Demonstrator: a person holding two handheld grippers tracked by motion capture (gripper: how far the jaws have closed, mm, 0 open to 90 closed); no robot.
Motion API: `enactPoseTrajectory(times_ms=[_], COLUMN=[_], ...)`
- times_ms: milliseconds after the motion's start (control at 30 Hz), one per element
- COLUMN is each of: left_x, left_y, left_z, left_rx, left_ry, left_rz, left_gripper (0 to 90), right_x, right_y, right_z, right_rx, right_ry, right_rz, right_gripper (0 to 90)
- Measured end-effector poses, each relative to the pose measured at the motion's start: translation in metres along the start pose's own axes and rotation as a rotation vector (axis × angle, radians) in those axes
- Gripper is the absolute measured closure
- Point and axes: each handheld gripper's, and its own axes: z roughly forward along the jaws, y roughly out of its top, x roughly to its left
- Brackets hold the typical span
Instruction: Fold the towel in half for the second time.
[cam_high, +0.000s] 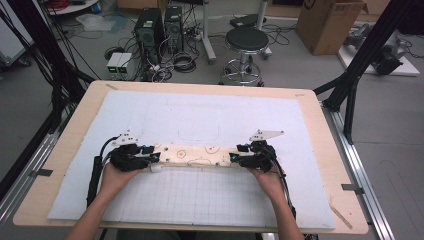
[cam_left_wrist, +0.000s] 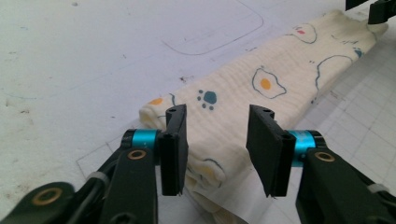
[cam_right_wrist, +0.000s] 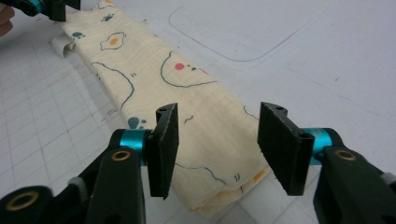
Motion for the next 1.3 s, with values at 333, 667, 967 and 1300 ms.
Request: enactPoseTrajectory(times_ms=[333,667,967,1300], left_x=[0.002,0.001,-0.004,-0.008], left_y=[-0.002,-0.008,-0.011,-0.016], left_z=[-0.013,-0.024,-0.027,-0.033], left_rx=[-0.025,-0.036,-0.026,-0.029], left_ry=[-0.004,-0.008,-0.004,0.006], left_rz=[0.002,0.006,0.032,0.036], left_gripper=[45.6,38.4,36.2,34.0], right_x=[0.005,0.011,0.018,0.02], right_y=[0.001,0.0,-0.004,-0.011], right_z=[-0.012,-0.019,-0.024,-0.031], right_rx=[-0.043,-0.062,-0.063,-0.071], right_ry=[-0.042,-0.064,-0.072,-0.092], right_rz=[0.011,0.032,0.009,0.012], right_gripper=[26.0,13.3,12.6,12.5])
